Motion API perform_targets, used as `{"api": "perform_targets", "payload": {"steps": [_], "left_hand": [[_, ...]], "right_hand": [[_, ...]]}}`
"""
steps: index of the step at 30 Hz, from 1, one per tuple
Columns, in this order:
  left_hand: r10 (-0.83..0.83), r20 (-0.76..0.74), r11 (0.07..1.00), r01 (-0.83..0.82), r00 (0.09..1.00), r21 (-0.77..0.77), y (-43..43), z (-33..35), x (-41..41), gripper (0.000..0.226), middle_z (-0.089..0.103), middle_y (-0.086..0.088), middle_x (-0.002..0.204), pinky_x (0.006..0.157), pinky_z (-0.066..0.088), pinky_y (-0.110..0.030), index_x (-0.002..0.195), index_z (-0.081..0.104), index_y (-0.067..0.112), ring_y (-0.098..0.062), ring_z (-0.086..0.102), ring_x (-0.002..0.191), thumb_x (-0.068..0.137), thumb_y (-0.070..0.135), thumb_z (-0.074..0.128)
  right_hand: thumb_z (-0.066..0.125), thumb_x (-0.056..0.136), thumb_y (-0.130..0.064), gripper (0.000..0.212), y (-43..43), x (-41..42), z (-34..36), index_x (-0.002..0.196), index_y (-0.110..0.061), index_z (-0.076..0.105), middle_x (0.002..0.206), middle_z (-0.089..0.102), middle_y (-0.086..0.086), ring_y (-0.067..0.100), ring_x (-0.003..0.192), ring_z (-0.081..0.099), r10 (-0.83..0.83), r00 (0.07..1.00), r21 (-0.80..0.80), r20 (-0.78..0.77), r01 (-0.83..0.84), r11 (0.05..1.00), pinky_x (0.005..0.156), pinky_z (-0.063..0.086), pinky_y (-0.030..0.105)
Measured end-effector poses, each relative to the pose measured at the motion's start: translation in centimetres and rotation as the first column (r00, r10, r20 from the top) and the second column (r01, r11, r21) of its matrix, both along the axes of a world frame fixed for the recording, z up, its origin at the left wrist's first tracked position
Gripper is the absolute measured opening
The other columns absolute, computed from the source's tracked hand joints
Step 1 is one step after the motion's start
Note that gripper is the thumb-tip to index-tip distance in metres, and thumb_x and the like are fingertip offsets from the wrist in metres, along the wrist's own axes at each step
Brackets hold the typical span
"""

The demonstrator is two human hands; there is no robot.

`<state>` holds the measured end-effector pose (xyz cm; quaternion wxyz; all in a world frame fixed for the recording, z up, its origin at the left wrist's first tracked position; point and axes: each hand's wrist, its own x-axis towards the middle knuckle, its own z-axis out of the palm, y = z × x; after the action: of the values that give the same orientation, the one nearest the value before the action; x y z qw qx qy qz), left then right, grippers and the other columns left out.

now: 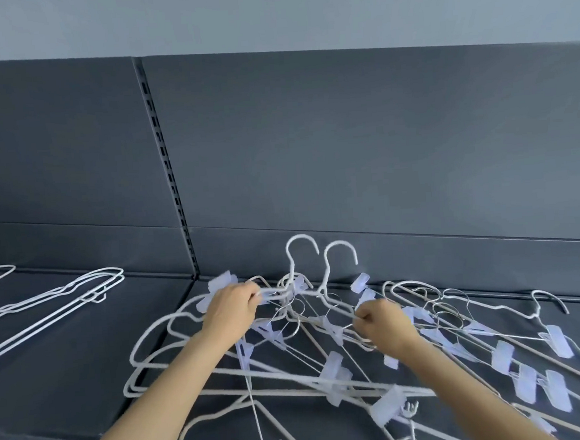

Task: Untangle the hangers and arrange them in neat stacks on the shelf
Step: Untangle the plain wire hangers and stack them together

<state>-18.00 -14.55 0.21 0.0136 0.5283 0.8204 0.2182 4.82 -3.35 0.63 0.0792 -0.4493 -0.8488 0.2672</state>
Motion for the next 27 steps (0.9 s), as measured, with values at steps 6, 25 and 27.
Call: {"api": "perform_targets", "payload": {"steps": [6, 25, 27], "left_hand": [[-0.038, -0.126, 0.952, 0.074, 0.991, 0.296, 0.3, 4.1, -0.3, 0.021, 0.069, -0.006, 0.082, 0.077, 0.045, -0.036, 0.089, 0.066, 0.007, -0.028, 0.061, 0.081, 0.092, 0.022, 0.052], [0.203, 0.242, 0.953, -0.248, 0.949, 0.174, -5.4, -1.5, 2.8, 0.016, 0.061, 0.004, 0.080, 0.068, 0.044, -0.025, 0.089, 0.065, 0.012, -0.015, 0.057, 0.082, 0.084, 0.027, 0.062], [0.219, 0.301, 0.953, -0.270, 0.928, 0.139, -5.3, -1.8, 3.5, 0.018, 0.066, 0.001, 0.085, 0.071, 0.046, -0.025, 0.093, 0.066, 0.012, -0.014, 0.059, 0.081, 0.084, 0.028, 0.063]], "right_hand": [[0.056, 0.083, -0.016, 0.030, 0.9, 0.6, 4.3, 0.053, -0.019, 0.055, 0.048, 0.053, -0.006, 0.008, 0.044, 0.048, -0.037, 0.980, -0.009, -0.196, 0.036, 0.999, 0.054, 0.040, 0.026], [0.053, 0.088, -0.024, 0.024, 0.8, 0.7, 4.2, 0.068, -0.015, 0.063, 0.052, 0.053, 0.001, 0.023, 0.056, 0.045, -0.221, 0.958, 0.254, -0.185, 0.264, 0.931, 0.051, 0.030, 0.025], [0.053, 0.088, -0.022, 0.027, 0.7, 0.4, 4.0, 0.064, -0.009, 0.058, 0.049, 0.046, 0.001, 0.022, 0.052, 0.037, -0.236, 0.950, 0.235, -0.205, 0.282, 0.930, 0.049, 0.026, 0.026]]}}
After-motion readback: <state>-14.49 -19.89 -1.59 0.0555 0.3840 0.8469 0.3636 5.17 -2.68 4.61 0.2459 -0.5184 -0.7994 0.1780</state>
